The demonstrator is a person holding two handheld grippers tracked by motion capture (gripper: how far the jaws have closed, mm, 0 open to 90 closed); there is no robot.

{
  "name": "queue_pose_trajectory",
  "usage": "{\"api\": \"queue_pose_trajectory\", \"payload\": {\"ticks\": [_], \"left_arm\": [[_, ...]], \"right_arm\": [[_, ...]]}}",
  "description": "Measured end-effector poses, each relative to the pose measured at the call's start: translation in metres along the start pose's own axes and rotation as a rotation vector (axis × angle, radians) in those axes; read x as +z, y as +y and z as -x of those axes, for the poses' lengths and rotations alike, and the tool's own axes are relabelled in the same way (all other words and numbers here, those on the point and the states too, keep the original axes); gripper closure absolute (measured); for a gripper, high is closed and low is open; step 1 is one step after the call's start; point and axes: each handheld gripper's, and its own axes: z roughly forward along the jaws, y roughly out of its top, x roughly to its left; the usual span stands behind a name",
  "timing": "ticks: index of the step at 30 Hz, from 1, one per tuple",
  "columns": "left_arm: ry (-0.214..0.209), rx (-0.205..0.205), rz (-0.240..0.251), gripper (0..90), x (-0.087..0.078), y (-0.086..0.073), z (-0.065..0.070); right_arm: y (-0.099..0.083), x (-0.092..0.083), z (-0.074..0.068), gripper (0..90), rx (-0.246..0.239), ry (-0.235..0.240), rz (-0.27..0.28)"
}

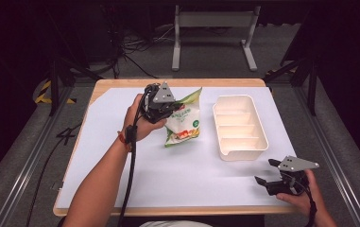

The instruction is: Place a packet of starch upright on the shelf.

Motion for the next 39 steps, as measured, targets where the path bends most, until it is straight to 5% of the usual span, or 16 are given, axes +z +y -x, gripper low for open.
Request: {"api": "queue_pose_trajectory", "payload": {"ticks": [21, 31, 39], "left_arm": [[-0.056, 0.016, 0.080, 89.7, 0.002, 0.033, 0.013], [-0.095, 0.064, 0.100, 89.7, 0.004, 0.057, 0.039], [-0.131, 0.076, 0.123, 89.6, 0.013, 0.071, 0.047]], "right_arm": [[0.000, 0.001, 0.001, 16.0, 0.013, -0.006, -0.013], [-0.001, 0.002, 0.001, 16.0, 0.016, -0.002, -0.015], [-0.001, 0.001, 0.001, 16.0, 0.015, 0.000, -0.014]]}}
